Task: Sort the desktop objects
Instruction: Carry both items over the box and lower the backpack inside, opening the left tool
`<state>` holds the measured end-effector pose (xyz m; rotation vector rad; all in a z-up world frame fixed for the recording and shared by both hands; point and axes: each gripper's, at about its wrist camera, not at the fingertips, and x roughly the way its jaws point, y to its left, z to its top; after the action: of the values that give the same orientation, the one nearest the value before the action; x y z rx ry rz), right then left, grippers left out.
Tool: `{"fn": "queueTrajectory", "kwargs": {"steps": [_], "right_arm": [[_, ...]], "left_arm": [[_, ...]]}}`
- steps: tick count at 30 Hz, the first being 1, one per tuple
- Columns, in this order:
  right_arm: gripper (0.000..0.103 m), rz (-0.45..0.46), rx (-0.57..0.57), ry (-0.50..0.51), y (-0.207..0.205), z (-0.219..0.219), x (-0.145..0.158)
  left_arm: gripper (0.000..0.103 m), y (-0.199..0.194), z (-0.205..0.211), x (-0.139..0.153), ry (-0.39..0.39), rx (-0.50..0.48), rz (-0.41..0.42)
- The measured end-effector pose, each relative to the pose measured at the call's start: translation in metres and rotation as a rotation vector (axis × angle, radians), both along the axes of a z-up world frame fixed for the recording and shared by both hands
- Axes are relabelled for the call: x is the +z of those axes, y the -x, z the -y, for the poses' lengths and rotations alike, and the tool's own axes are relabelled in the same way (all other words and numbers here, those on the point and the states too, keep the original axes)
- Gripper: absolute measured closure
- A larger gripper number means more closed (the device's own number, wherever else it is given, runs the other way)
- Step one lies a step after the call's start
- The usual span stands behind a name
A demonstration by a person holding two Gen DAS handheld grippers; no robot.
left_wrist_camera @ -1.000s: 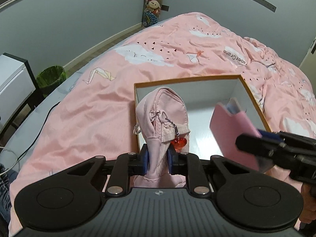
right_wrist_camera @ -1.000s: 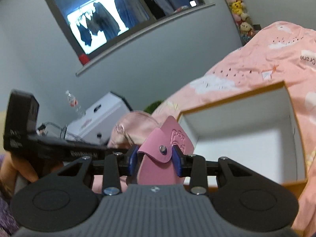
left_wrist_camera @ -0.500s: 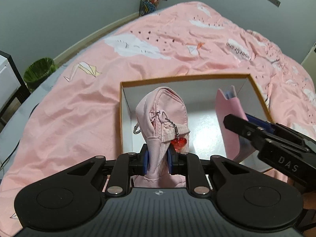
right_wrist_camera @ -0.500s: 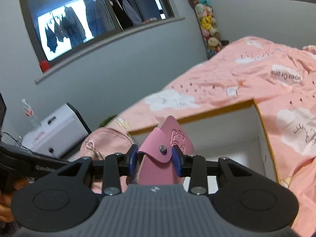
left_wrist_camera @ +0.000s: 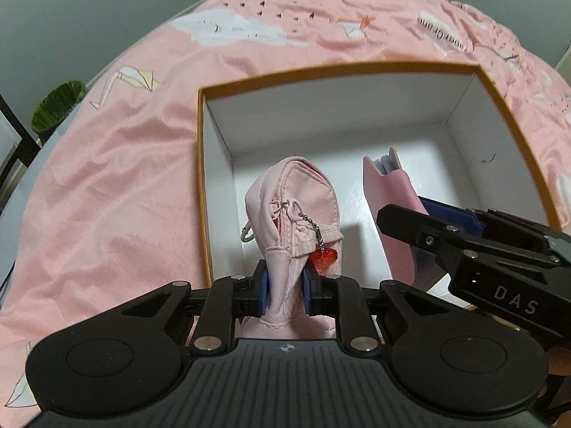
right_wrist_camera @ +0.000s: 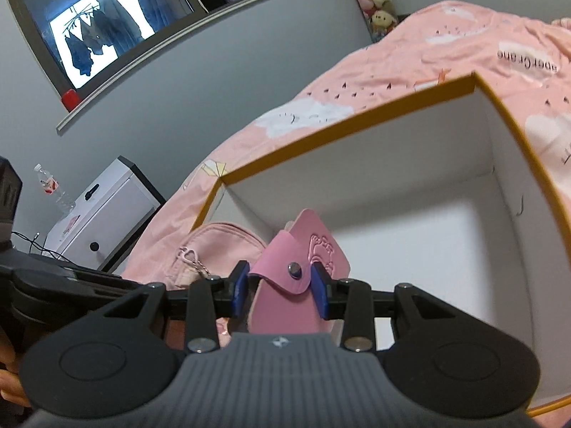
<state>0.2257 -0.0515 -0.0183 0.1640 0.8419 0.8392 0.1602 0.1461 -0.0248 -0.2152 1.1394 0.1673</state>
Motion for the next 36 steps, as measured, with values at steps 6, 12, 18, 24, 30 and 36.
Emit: {"fn": "queueTrajectory", "kwargs": {"steps": [6, 12, 18, 24, 30, 36], "right_arm": [[0.064, -0.041, 0.009, 0.000, 0.001, -0.005, -0.012], [0.064, -0.097, 0.010, -0.018, -0.003, -0.005, -0.022], [0.064, -0.163, 0.017, -0.059, -0.006, -0.008, -0.028], [0.064, -0.203, 0.038, -0.099, -0.005, -0.015, -0.031], [0.064, -0.223, 0.063, -0.120, -0.008, -0.017, -0.036], [0.064, -0.211, 0.076, -0.121, -0.005, -0.024, -0.036]], "left_arm": [[0.082, 0.001, -0.003, -0.014, -0.006, -0.002, -0.038], [0.082, 0.000, -0.005, -0.019, -0.014, -0.021, -0.063], [0.082, -0.004, -0.005, -0.024, -0.012, -0.031, -0.077], [0.079, -0.003, -0.006, -0.021, -0.016, -0.036, -0.084], [0.072, 0.002, -0.010, -0.013, 0.009, -0.066, -0.081], [0.069, 0.014, -0.013, 0.003, 0.016, -0.093, -0.036]]}}
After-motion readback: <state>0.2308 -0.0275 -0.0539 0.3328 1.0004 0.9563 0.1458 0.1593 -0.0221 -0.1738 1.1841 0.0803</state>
